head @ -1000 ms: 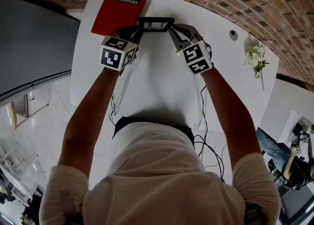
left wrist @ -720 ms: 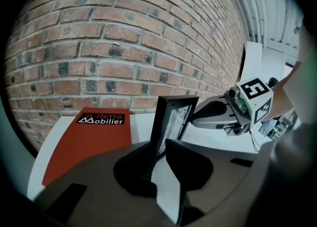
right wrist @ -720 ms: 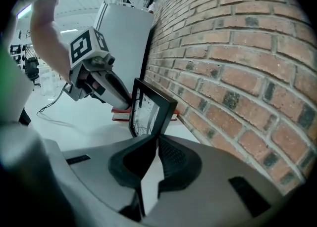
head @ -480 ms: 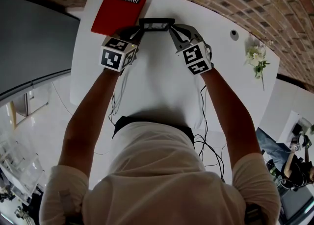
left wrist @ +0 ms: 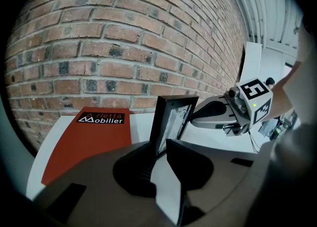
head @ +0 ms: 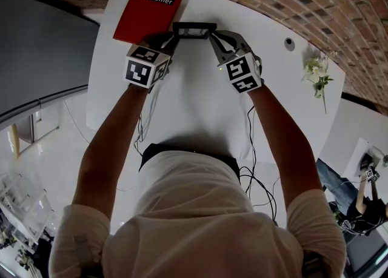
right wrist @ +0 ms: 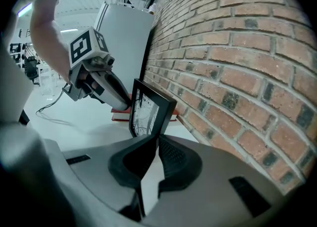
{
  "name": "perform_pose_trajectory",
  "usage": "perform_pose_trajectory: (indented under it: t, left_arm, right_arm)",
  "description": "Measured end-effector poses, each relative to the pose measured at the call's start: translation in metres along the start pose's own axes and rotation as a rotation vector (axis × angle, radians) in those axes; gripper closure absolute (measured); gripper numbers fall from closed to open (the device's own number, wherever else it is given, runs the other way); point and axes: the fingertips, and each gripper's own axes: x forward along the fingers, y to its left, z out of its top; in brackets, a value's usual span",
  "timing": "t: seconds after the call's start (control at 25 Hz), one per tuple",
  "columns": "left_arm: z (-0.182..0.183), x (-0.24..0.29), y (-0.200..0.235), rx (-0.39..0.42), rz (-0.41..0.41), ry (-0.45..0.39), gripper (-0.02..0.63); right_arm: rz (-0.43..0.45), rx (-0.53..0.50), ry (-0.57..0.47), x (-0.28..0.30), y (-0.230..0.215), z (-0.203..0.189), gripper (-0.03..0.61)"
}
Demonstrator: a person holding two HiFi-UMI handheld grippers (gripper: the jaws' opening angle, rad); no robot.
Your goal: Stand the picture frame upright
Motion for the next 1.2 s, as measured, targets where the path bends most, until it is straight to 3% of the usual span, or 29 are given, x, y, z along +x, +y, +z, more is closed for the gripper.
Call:
perform_pose_trajectory:
  t: [0.76,1.2]
  left_arm:
    - [-0.007,-0.025,-0.005,-0.012,0.032,-0.025,0.549]
    - [-0.024,-0.088,-0.07,-0.061,0.093,-0.075,0.54]
  right_arm:
    - [-0.022,0.03,0.021,-0.027,0.01,-0.014,0.554]
    - [0.011,0.077,-0.036,-0.118,0.045,-0.02,0.554]
